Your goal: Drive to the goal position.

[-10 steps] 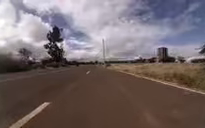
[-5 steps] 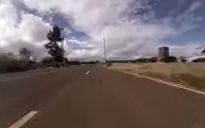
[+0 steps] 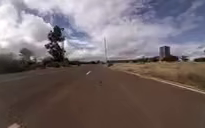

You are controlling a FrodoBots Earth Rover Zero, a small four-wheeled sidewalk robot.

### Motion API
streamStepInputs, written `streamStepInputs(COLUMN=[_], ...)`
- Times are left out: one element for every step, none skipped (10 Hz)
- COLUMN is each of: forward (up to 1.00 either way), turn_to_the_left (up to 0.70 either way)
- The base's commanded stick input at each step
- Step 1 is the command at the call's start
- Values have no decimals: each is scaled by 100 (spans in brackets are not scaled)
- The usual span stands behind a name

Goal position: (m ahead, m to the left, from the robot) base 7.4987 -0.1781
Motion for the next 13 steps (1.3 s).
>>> streamStepInputs(forward=[70,70,70,70,70,70,70,70,70,70,70,70,70], turn_to_the_left=[-31,-35,-35,-35,-35,-21,-2,0,0,0,0,0,0])
